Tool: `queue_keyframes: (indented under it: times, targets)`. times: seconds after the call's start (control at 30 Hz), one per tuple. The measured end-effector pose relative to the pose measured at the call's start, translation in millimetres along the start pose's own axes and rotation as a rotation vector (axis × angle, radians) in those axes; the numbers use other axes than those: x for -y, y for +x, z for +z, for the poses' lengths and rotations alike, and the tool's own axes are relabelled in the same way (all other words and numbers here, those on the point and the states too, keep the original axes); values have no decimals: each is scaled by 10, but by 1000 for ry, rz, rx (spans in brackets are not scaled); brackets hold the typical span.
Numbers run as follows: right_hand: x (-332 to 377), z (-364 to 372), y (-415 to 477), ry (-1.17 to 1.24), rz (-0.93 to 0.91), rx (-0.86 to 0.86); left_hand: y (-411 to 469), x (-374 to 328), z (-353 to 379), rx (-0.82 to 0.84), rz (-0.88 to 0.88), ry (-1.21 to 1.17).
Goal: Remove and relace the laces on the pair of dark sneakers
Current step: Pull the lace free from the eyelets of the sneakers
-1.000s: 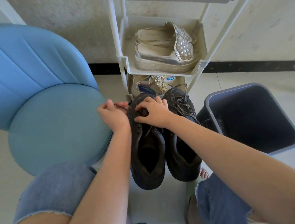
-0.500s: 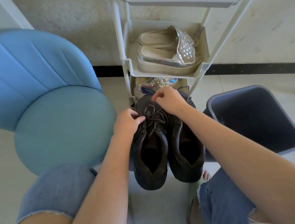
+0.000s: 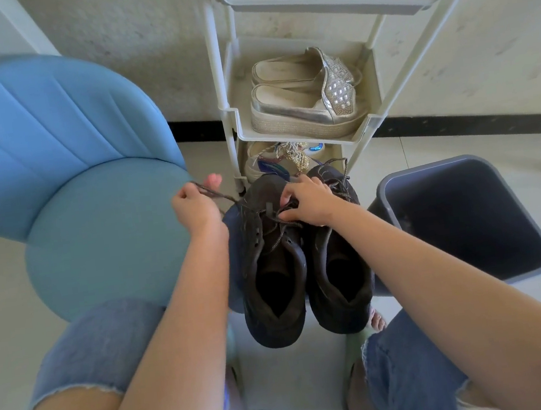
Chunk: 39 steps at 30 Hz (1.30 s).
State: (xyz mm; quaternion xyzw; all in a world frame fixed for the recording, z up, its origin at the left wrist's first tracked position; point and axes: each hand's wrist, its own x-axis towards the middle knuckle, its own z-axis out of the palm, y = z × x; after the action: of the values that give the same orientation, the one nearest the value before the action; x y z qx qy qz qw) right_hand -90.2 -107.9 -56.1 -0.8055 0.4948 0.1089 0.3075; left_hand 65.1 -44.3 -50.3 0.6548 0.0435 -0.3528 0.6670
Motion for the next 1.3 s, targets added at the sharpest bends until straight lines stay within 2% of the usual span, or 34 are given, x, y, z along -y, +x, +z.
queue_keyframes:
  times: [0.07, 0.17, 0.27, 0.4, 0.47, 0.57, 0.7, 0.73, 0.83, 0.87, 0.97, 1.07, 1.13, 1.3]
  targets:
    - [-18, 17, 22, 54, 23, -13, 3, -73, 1, -17, 36, -62]
    - [-32, 13, 45, 228, 32, -91, -4, 13, 17, -61, 119, 45]
    - [2, -152, 7, 662, 62, -151, 48, 140, -19, -55, 96, 270]
    - [33, -425, -24, 1437, 291, -224, 8, 206, -85, -46, 119, 479]
    - [16, -493, -11, 1510, 385, -358, -26, 209, -91, -23, 120, 515]
    - [27, -562, -33, 1446, 356, -475, -12, 198, -70, 43, 111, 545]
    - [20, -560, 13, 1257, 340, -534, -40, 264, -80, 169, 180, 792]
    - [-1, -543, 38, 1145, 347, -588, -50, 278, -87, 181, 218, 870]
    - [-39, -490, 31, 419, 295, -678, -79, 302, -80, 287, 261, 1089]
    - [7, -464, -6, 280, 237, -672, -89, 300, -70, 328, 260, 1156]
    - [202, -306, -95, 215, -47, -473, -100, 278, -38, 361, 270, 1276]
    - [287, -48, -84, -86, -258, -146, -121, 232, 0, 377, 202, 1326]
    - [270, 76, -39, -237, -257, -5, -135, 196, 21, 405, 134, 1351]
    - [228, 143, 1, -141, -157, -5, -87, 137, 41, 420, 27, 1371]
